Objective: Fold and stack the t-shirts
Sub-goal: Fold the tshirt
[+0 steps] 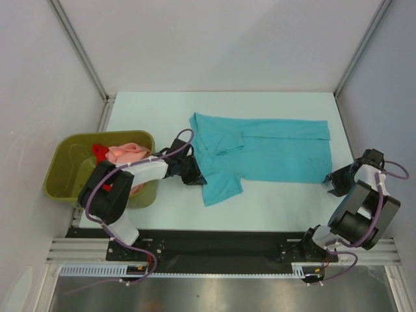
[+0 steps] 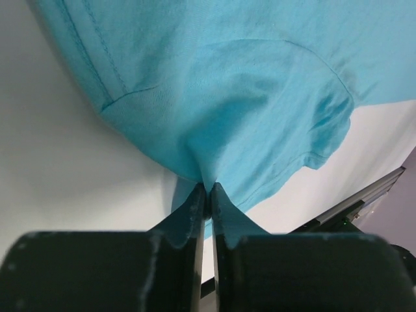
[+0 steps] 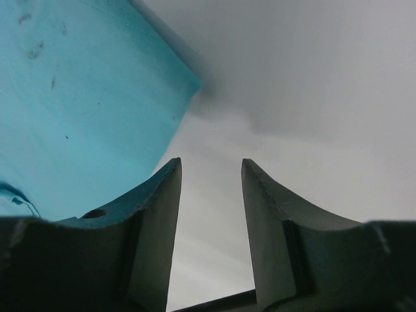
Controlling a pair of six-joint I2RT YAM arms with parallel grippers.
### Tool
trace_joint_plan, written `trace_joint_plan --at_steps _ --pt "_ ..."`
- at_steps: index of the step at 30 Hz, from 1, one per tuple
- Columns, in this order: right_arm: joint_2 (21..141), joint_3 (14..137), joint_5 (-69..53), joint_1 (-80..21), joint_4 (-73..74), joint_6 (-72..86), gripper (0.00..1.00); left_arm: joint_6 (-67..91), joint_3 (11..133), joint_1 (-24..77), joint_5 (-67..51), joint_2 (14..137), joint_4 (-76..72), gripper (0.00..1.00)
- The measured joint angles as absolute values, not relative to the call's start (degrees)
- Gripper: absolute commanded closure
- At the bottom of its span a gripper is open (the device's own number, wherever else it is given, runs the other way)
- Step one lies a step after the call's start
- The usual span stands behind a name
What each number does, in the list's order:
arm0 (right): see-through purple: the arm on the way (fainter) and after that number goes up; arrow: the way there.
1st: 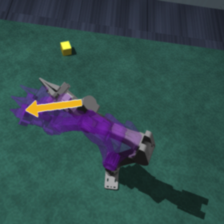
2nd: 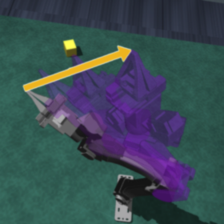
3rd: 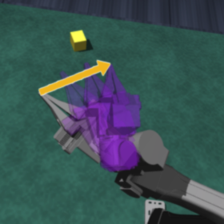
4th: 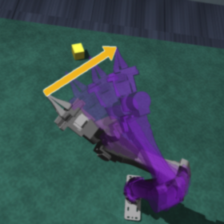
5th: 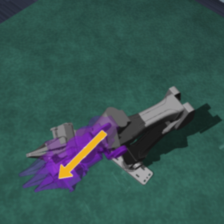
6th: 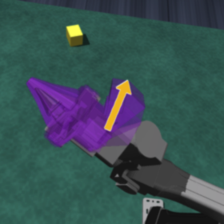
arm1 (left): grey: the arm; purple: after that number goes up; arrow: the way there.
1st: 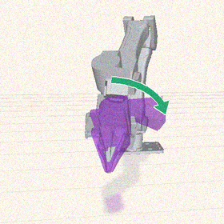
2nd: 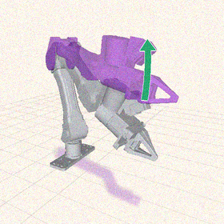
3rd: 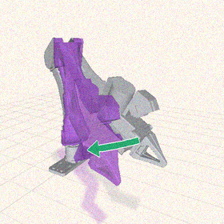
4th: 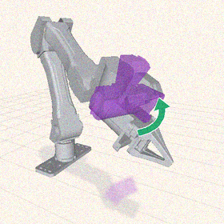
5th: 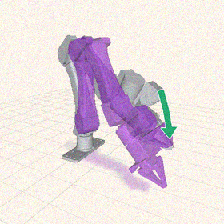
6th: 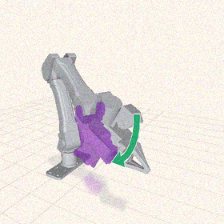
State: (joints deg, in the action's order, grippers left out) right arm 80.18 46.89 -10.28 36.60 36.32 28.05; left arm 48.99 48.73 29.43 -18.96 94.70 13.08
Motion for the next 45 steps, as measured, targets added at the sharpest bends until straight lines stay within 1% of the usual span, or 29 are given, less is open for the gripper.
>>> trace_joint_plan --at_steps 1,2,7,13,17,21,24,26,29,32,35,37,38,40,43,44,45 --pt "80.9 46.5 -10.8 36.6 35.3 28.4 0.51 48.9 48.7 29.4 -19.1 94.7 13.0 0.99" --pt "81.4 46.3 -11.1 36.6 34.7 28.7 0.48 49.0 48.7 29.3 -19.3 94.7 13.0 1.0" --pt "83.0 44.6 -12.6 36.6 30.1 30.9 0.47 47.4 48.8 29.1 -19.2 94.6 13.4 1.0" --pt "85.8 44.3 -13.5 36.2 24.5 32.9 0.52 45.8 48.8 29.0 -18.3 92.8 14.3 0.99" --pt "87.9 45.1 -13.1 34.6 22.6 33.3 0.6 44.9 48.8 28.9 -17.9 92.0 14.3 1.0" --pt "89.3 48.1 -11.6 30.7 22.4 33.1 0.6 44.3 48.9 28.9 -17.1 91.9 14.8 0.99" --pt "89.6 51.2 -10.6 26.3 22.2 32.8 0.55 43.5 49.3 28.9 -16.6 91.8 15.2 1.0" --pt "89.9 54.0 -9.7 22.9 21.7 32.3 0.49 43.4 49.5 28.9 -16.5 91.8 15.5 1.0" --pt "92.4 59.3 -9.0 19.0 21.2 31.1 0.46 43.0 49.5 28.9 -16.3 91.8 15.6 1.0" --pt "95.1 64.1 -7.8 17.5 22.8 30.8 0.45 42.6 49.6 28.9 -16.1 91.8 15.9 1.0" --pt "94.2 64.0 -6.1 18.7 25.4 31.2 0.46 42.2 49.9 28.9 -15.7 91.8 16.2 1.0" --pt "91.2 60.8 -6.0 20.9 26.1 32.2 0.49 41.9 50.2 28.9 -15.6 91.8 16.2 1.0" --pt "89.1 58.5 -6.0 22.8 26.5 33.0 0.53 41.9 50.2 28.9 -15.6 91.8 16.2 1.0" --pt "84.8 53.4 -7.0 27.3 26.2 34.7 0.54 41.9 50.3 28.9 -15.6 91.8 16.2 1.0" --pt "80.7 46.8 -8.4 35.1 25.8 37.4 0.49 41.9 50.3 28.9 -15.7 91.8 16.2 0.99" --pt "80.6 45.4 -8.8 36.6 25.8 37.9 0.42 41.9 50.3 28.9 -15.7 91.8 16.1 1.0" --pt "80.9 44.5 -9.3 37.4 25.8 38.3 0.4 41.9 50.3 28.9 -15.7 91.8 16.1 0.99"
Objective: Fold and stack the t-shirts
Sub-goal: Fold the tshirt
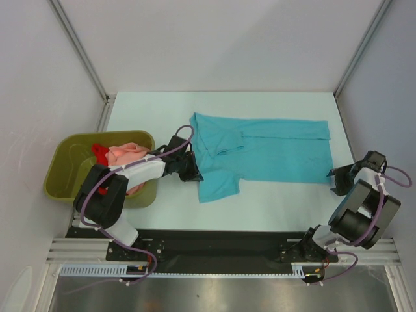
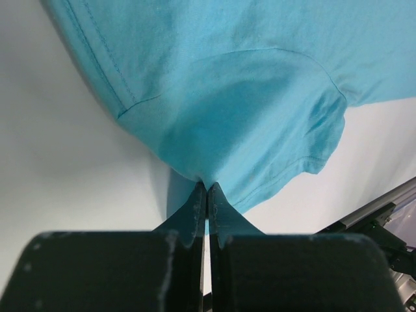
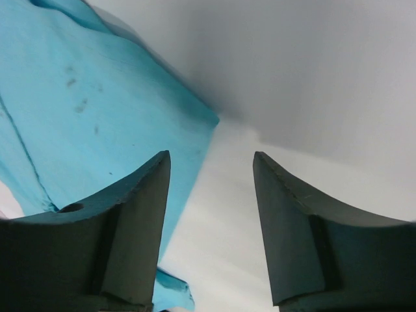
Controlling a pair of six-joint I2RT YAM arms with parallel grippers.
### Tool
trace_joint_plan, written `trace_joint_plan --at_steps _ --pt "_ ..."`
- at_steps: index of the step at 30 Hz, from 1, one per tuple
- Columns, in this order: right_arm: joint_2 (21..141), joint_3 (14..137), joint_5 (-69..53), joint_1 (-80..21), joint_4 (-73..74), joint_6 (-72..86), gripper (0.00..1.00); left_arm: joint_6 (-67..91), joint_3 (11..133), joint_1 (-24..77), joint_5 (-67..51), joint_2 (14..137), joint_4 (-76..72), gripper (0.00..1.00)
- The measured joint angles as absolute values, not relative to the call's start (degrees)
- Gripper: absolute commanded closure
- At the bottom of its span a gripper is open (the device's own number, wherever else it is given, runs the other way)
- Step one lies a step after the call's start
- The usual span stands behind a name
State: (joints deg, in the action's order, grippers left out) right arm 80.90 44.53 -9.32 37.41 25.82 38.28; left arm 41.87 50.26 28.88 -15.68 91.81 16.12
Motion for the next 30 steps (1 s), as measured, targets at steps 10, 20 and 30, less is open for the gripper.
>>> trace_joint_plan --at_steps 10,20,30 --pt "85.0 42.0 -14.9 38.0 19.5 39.5 0.41 41.4 50.3 28.5 -15.7 91.8 16.0 1.0" --pt "91.0 50.7 -9.9 32.3 18.4 35.0 0.88 40.9 50.3 28.0 -15.7 91.8 16.0 1.0" --pt "97.6 69.8 -6.5 17.6 22.1 32.2 0.38 40.9 50.3 27.8 -15.8 91.8 15.9 1.0"
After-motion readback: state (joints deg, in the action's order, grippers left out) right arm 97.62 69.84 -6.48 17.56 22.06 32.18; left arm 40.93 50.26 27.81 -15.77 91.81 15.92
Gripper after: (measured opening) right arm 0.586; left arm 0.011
